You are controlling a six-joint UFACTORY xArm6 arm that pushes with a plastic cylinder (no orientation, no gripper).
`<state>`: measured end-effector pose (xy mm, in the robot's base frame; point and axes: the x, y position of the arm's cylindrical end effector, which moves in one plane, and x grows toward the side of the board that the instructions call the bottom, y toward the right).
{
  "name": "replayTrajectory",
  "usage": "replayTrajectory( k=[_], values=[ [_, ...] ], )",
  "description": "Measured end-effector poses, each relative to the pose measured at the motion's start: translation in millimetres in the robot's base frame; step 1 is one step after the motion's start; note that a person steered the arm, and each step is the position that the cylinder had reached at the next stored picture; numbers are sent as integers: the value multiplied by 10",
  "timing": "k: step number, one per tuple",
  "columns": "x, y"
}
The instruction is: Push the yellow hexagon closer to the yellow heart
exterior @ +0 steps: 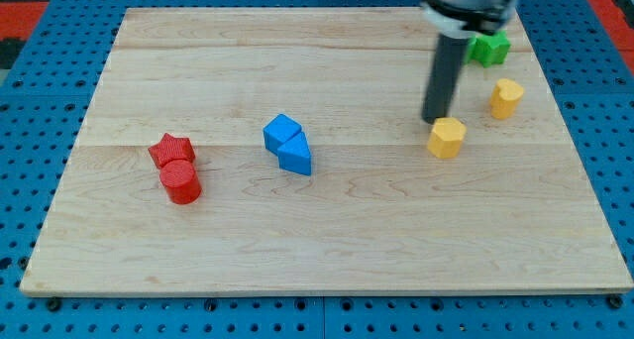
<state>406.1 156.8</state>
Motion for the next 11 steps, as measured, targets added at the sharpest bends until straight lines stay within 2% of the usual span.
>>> replayTrajectory(
  k=[2, 3, 4, 5, 6, 7, 8, 9, 10, 11],
  values=[
    [148, -805],
    [428, -903],
    [552, -425],
    [439, 103],
    [500, 269],
    [532, -146],
    [373, 19],
    [365, 420],
    [393, 557],
    [473, 158]
  ],
)
